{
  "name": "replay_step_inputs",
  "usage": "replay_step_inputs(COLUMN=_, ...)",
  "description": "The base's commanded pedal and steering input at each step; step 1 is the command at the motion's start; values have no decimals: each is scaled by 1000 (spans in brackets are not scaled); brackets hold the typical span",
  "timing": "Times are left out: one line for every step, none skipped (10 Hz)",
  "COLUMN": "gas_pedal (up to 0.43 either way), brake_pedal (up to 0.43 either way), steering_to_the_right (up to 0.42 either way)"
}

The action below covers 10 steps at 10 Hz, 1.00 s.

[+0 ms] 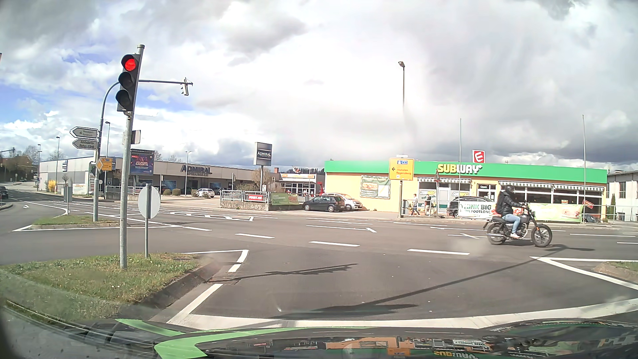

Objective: Follow the waypoints while adhering to traffic rules and regulations

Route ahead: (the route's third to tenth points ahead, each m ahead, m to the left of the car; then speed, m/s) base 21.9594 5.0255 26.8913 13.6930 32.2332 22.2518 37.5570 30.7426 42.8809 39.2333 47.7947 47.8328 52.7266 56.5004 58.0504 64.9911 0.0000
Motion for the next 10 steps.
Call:
replay_step_inputs(gas_pedal=0, brake_pedal=311, steering_to_the_right=12)
replay_step_inputs(gas_pedal=0, brake_pedal=311, steering_to_the_right=12)
replay_step_inputs(gas_pedal=0, brake_pedal=311, steering_to_the_right=12)
replay_step_inputs(gas_pedal=0, brake_pedal=311, steering_to_the_right=12)
replay_step_inputs(gas_pedal=0, brake_pedal=311, steering_to_the_right=12)
replay_step_inputs(gas_pedal=0, brake_pedal=311, steering_to_the_right=12)
replay_step_inputs(gas_pedal=0, brake_pedal=311, steering_to_the_right=12)
replay_step_inputs(gas_pedal=0, brake_pedal=311, steering_to_the_right=12)
replay_step_inputs(gas_pedal=0, brake_pedal=311, steering_to_the_right=12)
replay_step_inputs(gas_pedal=0, brake_pedal=311, steering_to_the_right=12)
